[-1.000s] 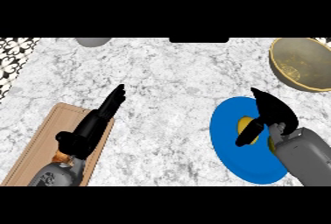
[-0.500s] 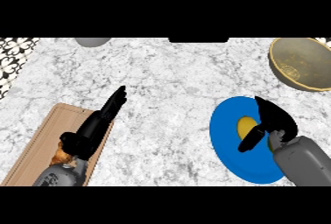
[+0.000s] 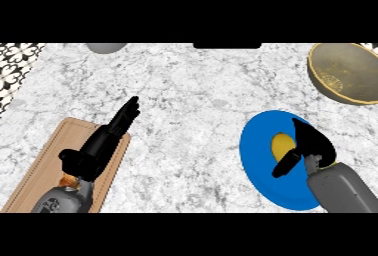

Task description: Pick the lemon from the plate and place it in the bowl

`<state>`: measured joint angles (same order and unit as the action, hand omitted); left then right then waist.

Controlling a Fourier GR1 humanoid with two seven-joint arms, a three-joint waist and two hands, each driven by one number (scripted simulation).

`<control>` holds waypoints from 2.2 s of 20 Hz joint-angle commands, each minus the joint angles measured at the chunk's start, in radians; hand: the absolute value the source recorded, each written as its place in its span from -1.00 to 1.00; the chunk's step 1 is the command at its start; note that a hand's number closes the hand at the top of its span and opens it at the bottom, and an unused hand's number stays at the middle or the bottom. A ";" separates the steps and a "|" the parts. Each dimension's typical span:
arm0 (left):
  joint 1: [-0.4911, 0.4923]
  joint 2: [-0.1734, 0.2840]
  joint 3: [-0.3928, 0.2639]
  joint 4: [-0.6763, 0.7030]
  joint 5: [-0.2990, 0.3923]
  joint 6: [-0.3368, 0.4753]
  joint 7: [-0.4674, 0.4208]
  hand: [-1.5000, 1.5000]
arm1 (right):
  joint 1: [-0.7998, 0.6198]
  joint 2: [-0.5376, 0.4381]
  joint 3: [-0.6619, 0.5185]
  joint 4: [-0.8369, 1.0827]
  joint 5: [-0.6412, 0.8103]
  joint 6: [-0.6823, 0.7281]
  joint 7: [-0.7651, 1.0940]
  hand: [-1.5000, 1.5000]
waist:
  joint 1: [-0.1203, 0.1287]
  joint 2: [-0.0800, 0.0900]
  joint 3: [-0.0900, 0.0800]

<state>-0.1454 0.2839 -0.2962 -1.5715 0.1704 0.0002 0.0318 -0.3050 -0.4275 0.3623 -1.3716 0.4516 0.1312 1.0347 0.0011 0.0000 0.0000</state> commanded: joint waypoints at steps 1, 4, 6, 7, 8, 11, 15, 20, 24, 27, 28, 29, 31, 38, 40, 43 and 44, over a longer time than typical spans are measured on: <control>-0.029 -0.040 0.033 0.105 -0.031 -0.029 -0.051 0.00 | 0.003 0.099 -0.004 0.015 0.077 -0.054 0.019 1.00 | -0.002 0.001 0.000; 0.030 -0.025 0.031 -0.035 -0.008 -0.052 0.018 0.00 | -0.030 0.061 -0.024 0.111 0.144 -0.063 -0.142 1.00 | 0.006 0.000 0.000; 0.056 -0.036 0.020 -0.032 -0.048 -0.063 -0.009 0.00 | -0.007 0.061 -0.035 0.094 0.179 -0.055 -0.139 1.00 | 0.003 0.000 0.000; 0.037 -0.042 0.040 -0.087 -0.029 -0.039 0.077 0.00 | -0.064 0.072 -0.071 0.118 0.174 -0.044 -0.119 1.00 | 0.004 0.000 0.000; -0.018 -0.081 0.058 0.026 -0.061 -0.052 0.015 0.00 | -0.029 0.068 -0.082 0.065 0.182 -0.008 -0.127 1.00 | -0.001 0.000 0.000; -0.037 -0.066 0.091 0.056 -0.061 -0.097 0.019 0.00 | -0.072 0.105 -0.098 0.128 0.229 -0.033 -0.146 1.00 | 0.000 0.001 0.000; -0.046 -0.090 0.020 0.000 -0.070 -0.074 0.052 0.00 | -0.424 0.136 -0.176 0.503 0.214 -0.056 -0.203 1.00 | 0.059 0.018 0.002; -0.065 -0.080 0.042 0.047 -0.047 -0.120 0.007 0.00 | -0.608 0.123 -0.232 0.778 0.239 -0.096 -0.268 1.00 | 0.078 0.029 0.002; -0.054 -0.118 0.009 0.033 -0.093 -0.068 0.014 0.00 | -0.670 0.063 -0.189 0.887 0.364 -0.180 -0.213 1.00 | 0.082 0.031 0.001; -0.059 -0.089 0.038 0.018 -0.076 -0.086 0.036 0.00 | -0.748 0.069 -0.176 0.927 0.428 -0.282 -0.156 1.00 | 0.079 0.026 0.001; -0.072 -0.114 0.026 0.039 -0.086 -0.073 0.026 0.00 | -0.780 0.032 -0.180 0.918 0.439 -0.296 -0.160 1.00 | 0.068 0.025 0.001; -0.027 -0.111 0.015 0.038 -0.111 -0.063 -0.025 0.00 | -0.797 0.064 -0.169 0.910 0.464 -0.358 -0.120 1.00 | 0.071 0.022 0.000; -0.033 -0.110 0.015 0.011 -0.085 -0.080 0.023 0.00 | -0.836 0.039 -0.176 0.902 0.491 -0.448 -0.108 1.00 | 0.074 0.021 0.001; -0.022 -0.113 0.019 -0.008 -0.097 -0.070 0.039 0.00 | -0.898 0.042 -0.239 0.942 0.525 -0.704 -0.090 1.00 | 0.054 0.016 0.001; -0.059 -0.070 0.081 -0.012 -0.048 -0.113 0.062 0.00 | -0.895 0.025 -0.262 0.978 0.522 -0.735 -0.115 1.00 | 0.045 0.015 0.001; -0.078 -0.121 0.067 0.046 -0.082 -0.075 0.035 0.00 | -0.911 -0.016 -0.291 1.074 0.523 -0.719 -0.149 1.00 | 0.041 0.020 0.000; -0.032 -0.113 0.038 -0.002 -0.102 -0.075 0.030 0.00 | -0.891 -0.084 -0.309 1.088 0.504 -0.689 -0.211 1.00 | 0.045 0.019 0.001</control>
<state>-0.1884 0.1778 -0.2505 -1.5645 0.0838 -0.0807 0.0672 -1.1994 -0.4397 0.0901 -0.3548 0.9629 -0.5341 0.8693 0.0501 0.0181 0.0005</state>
